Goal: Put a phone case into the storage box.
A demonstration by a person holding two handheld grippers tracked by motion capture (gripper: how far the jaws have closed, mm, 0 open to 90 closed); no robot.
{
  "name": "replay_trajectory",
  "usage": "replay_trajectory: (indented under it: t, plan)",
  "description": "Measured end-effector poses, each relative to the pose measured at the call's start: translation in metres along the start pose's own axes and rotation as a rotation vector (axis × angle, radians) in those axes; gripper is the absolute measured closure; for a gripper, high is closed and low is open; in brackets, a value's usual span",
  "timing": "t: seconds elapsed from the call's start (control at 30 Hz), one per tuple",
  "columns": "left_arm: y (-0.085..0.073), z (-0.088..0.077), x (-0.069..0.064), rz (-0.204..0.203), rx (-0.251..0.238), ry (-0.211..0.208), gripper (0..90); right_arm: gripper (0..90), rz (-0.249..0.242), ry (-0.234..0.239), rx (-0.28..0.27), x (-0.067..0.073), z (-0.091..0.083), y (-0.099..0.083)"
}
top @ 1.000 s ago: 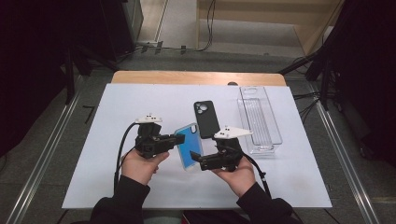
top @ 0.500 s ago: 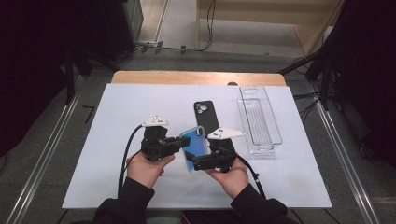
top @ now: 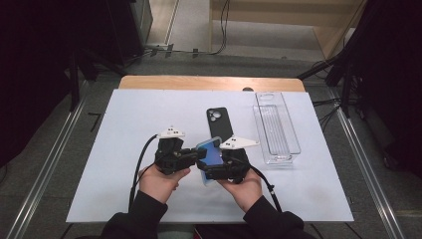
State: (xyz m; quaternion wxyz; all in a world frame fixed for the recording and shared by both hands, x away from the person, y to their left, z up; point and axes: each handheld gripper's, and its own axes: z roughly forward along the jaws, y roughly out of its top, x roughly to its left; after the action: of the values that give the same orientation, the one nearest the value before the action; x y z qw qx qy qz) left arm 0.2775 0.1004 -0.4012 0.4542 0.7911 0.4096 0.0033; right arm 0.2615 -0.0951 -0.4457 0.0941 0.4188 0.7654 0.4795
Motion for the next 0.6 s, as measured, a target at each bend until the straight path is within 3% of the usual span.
replay_trajectory:
  t: [0.3,0.4,0.6]
  plan:
    - [-0.0005,-0.0001,-0.0014,0.022,-0.001,0.006,79.3,18.1,-0.002,0.010,0.007,-0.0003,-0.0005,0.0002]
    - [0.0000,-0.0010,-0.0028,0.025,-0.002,0.000,67.2,18.3,0.012,0.014,0.011,-0.0020,-0.0003,0.0003]
    - [0.0010,-0.0036,-0.0026,0.013,-0.008,-0.010,55.2,18.3,0.016,0.004,0.018,-0.0071,-0.0010,0.0004]
